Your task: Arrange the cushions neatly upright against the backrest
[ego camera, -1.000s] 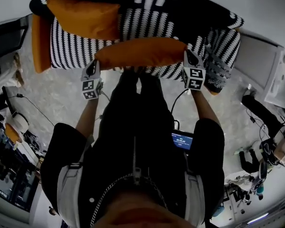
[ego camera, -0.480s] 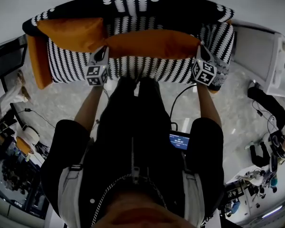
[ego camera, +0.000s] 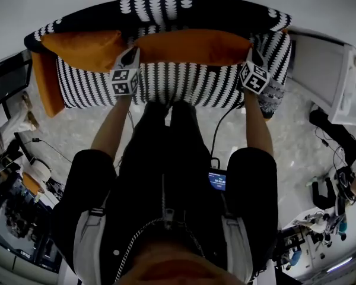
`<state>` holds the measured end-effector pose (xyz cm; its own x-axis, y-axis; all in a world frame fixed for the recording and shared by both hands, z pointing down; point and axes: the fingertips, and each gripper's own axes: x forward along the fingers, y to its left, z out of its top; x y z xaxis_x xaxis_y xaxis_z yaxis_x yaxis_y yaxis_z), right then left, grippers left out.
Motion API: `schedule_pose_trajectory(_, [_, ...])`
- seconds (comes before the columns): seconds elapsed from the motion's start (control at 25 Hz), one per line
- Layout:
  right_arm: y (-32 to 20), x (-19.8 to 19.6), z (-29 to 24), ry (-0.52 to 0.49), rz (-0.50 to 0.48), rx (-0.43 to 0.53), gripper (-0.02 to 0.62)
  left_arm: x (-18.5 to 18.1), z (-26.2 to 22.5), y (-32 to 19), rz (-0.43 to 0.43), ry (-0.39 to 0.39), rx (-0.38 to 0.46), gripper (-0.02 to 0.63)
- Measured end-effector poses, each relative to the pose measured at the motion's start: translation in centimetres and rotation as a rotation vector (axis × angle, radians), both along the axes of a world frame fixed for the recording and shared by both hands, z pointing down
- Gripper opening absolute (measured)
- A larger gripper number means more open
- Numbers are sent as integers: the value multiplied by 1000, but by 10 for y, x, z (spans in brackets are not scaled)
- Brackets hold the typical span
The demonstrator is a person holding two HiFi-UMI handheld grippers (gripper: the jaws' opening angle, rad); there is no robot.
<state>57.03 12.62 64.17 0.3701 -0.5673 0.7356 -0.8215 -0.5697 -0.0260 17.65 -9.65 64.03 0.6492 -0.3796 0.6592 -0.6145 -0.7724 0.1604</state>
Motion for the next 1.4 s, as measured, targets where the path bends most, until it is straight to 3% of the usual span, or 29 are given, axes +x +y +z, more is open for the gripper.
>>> schedule_pose_trajectory(0.16, [-20, 14, 7, 1, 12, 13, 32, 17, 5, -26, -13, 5, -2, 41])
schedule_pose_trajectory(0.28, [-35, 21, 12, 5, 19, 10, 34, 26, 15, -44, -27, 8, -54, 43])
schedule_pose_trajectory(0.48, [-65, 33, 16, 57, 16, -33, 43, 36, 19, -79, -91, 27, -84, 55])
schedule_pose_trajectory(0.6, [-69, 40, 5, 105, 55, -31, 69, 37, 14, -90, -141, 53, -77, 131])
schedule_pose_trajectory(0.68, [-69, 40, -5, 132, 85, 5, 64, 35, 10, -92, -153, 58, -63, 138])
schedule_pose_trajectory(0.84, [-67, 19, -11, 104, 75, 49, 60, 28, 3, -85, -147, 48, -35, 138])
schedule_pose_trajectory(1.0, [-65, -7, -12, 66, 42, 62, 14, 19, -7, -73, -148, 52, -27, 134])
schedule_pose_trajectory(1.12, [-66, -32, -15, 54, 18, 52, 3, 8, -23, -65, -142, 60, -2, 87])
schedule_pose_trajectory(1.2, [-70, -52, -21, 43, -7, 59, 3, -3, -37, -60, -141, 68, 23, 12])
schedule_pose_trajectory(1.4, [-94, -106, -34, -8, -101, 123, 3, -32, -64, -50, -144, 71, 67, 9])
